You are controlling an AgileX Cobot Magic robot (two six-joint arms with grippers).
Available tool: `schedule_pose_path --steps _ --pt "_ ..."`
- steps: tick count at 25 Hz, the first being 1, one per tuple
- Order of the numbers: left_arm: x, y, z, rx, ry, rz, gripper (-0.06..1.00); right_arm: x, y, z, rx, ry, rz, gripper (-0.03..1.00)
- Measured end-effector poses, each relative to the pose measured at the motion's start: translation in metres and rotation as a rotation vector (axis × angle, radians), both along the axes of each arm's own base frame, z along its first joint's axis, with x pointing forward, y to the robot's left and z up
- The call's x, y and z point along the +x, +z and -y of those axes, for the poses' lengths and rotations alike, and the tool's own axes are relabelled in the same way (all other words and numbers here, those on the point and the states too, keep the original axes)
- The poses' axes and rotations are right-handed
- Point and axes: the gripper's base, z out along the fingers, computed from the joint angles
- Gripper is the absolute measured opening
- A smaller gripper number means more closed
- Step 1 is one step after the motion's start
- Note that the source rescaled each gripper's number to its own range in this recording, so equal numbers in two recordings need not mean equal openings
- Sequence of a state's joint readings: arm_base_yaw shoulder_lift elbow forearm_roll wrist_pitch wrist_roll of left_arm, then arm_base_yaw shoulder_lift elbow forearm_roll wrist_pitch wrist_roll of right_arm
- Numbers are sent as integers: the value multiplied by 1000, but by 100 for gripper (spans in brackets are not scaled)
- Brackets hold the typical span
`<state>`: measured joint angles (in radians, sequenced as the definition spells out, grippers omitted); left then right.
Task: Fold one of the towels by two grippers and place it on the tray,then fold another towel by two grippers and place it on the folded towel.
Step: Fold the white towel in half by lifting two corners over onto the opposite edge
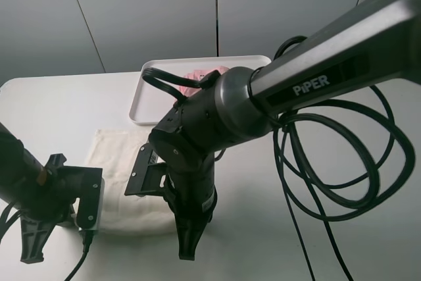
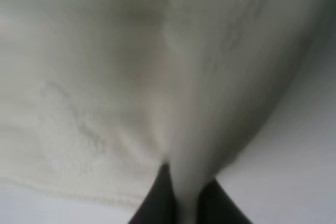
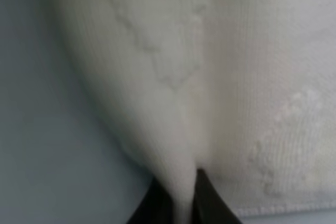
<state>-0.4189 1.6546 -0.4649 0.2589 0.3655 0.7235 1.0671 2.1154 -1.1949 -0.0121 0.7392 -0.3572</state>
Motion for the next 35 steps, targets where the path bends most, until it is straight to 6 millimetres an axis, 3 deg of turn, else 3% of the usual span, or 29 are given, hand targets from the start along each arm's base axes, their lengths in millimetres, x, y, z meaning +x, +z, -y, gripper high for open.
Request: schedule_pose_path --steps 4,7,15,20,24,30,35 --pt "0 8 0 -19 14 35 0 -1 6 0 14 -30 -2 0" --pt "1 15 1 -40 53 66 0 2 22 4 43 -65 5 0" --pt "6 37 4 -164 189 212 0 39 66 29 149 -265 65 0" --pt "10 43 8 -246 274 276 0 56 69 43 158 -363 66 0" --pt "15 45 8 -295 330 308 0 59 70 44 170 -404 70 0" --pt "28 47 -19 -369 605 361 0 65 71 39 249 -497 115 0" --pt "33 49 -25 -401 674 387 0 75 75 34 340 -548 203 0"
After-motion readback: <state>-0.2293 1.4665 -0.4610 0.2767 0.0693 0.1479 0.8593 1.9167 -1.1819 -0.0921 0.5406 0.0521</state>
